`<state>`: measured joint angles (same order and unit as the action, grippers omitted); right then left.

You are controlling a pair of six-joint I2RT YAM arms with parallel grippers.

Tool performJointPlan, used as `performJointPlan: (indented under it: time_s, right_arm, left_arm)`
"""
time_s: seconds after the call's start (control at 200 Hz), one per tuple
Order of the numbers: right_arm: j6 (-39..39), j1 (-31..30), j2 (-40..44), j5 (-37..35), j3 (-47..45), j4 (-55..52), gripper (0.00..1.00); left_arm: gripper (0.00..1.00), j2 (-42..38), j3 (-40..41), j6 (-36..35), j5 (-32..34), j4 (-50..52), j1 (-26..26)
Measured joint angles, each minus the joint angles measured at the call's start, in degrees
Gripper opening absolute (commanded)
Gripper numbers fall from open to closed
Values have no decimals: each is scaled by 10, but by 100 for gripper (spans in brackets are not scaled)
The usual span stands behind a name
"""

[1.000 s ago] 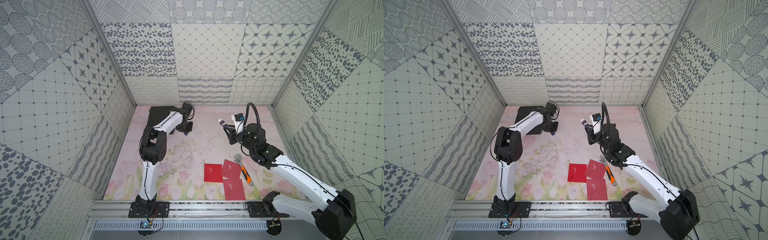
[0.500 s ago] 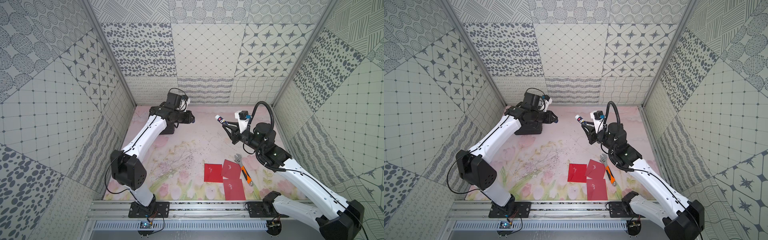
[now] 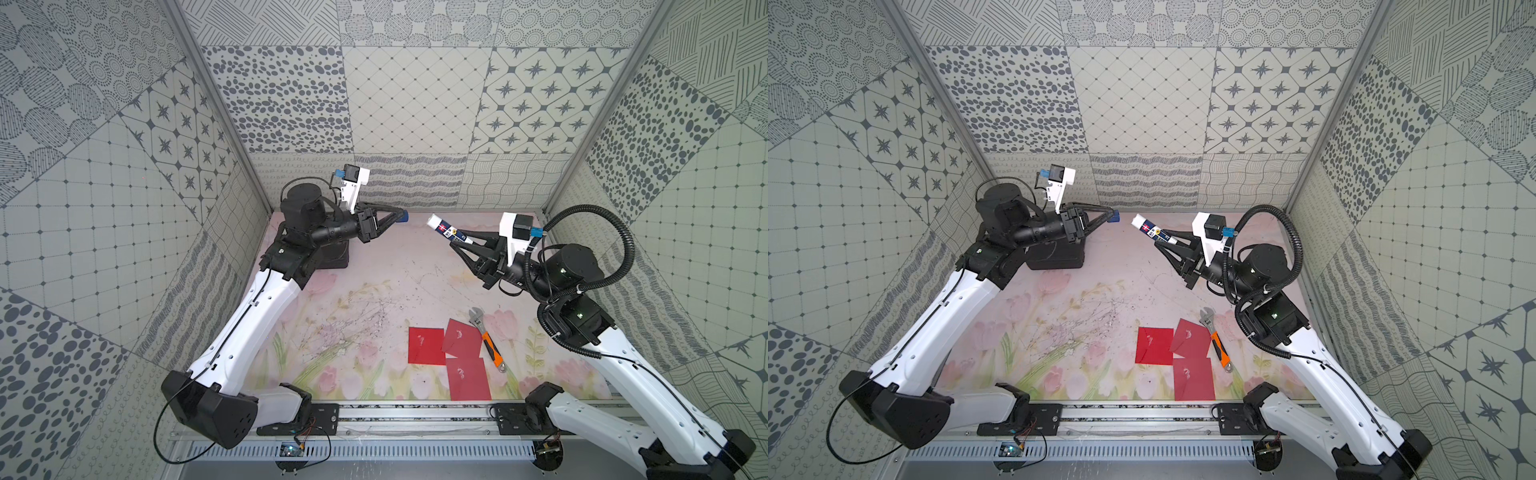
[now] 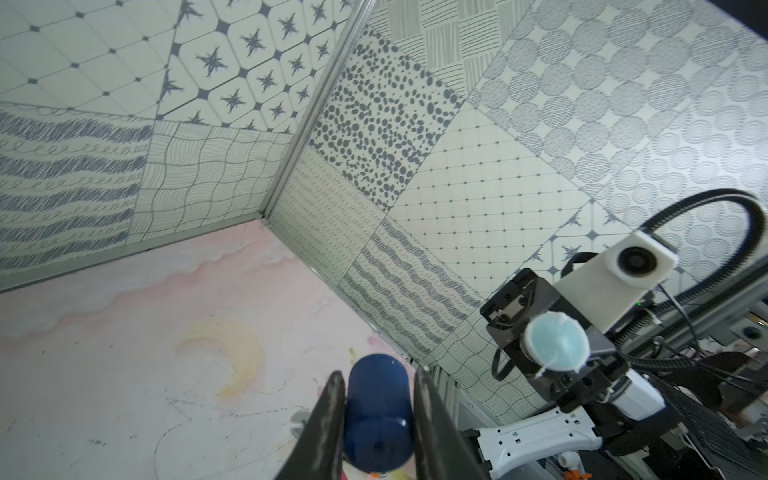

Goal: Seal the envelope with a glue stick
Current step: Close the lid of the glue stick.

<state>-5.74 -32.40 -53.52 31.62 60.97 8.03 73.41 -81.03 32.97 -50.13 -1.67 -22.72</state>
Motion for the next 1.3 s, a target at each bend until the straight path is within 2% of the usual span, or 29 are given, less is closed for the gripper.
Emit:
performJointPlan:
  time_s: [0.34, 0.54, 0.851, 1.301]
  right_arm:
    - [0, 0, -1, 56, 40, 11, 14]
    - [-6, 0, -13, 68, 58, 17, 14]
    - [-15, -2, -58, 75, 115, 22, 13]
    - [-11, -28, -102, 95, 160, 11, 13]
  left_arm:
    - [10, -7, 31, 195, -97, -315, 0]
    - [10, 4, 30, 271, -124, -428, 0]
    - [9, 13, 30, 336, -141, -517, 0]
    - [7, 24, 20, 360, -144, -545, 0]
